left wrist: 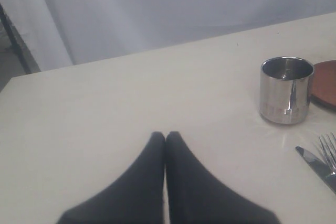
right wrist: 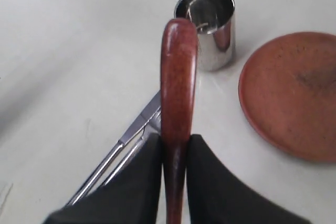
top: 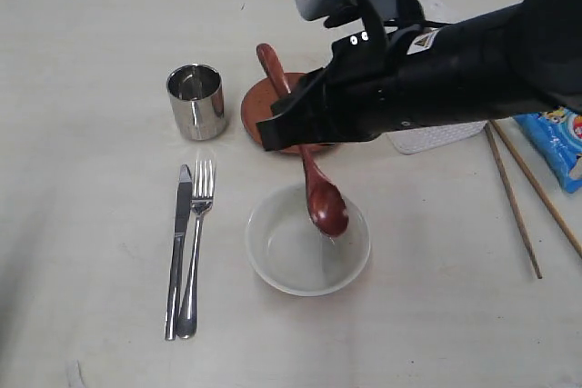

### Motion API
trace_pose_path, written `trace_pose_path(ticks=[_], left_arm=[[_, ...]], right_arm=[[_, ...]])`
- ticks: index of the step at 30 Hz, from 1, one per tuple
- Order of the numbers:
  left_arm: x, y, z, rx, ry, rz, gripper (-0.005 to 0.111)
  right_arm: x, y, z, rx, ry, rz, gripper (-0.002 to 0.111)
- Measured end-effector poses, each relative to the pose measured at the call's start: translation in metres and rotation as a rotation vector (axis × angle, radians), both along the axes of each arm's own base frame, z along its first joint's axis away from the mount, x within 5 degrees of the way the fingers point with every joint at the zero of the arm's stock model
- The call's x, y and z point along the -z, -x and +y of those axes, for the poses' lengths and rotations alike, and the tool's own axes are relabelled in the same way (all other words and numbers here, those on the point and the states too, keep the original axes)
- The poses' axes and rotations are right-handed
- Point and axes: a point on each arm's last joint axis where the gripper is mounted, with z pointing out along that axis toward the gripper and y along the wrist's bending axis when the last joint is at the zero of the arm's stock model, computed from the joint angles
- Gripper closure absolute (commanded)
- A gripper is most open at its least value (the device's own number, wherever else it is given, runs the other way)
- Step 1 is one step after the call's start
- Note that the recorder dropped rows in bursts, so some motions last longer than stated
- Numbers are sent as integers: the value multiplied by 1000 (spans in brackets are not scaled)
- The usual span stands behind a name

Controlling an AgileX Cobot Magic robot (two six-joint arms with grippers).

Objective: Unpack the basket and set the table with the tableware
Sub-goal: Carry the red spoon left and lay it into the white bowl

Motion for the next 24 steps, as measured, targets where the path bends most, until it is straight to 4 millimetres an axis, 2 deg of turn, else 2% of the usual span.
trace_pose_path(ticks=[6,24], left_arm=[[0,0,0,0,0,0,107],[0,0,0,0,0,0,107]], right_arm=[[11,-2,17,1,11,-63,109],[57,-10,27,-64,146,9,109]])
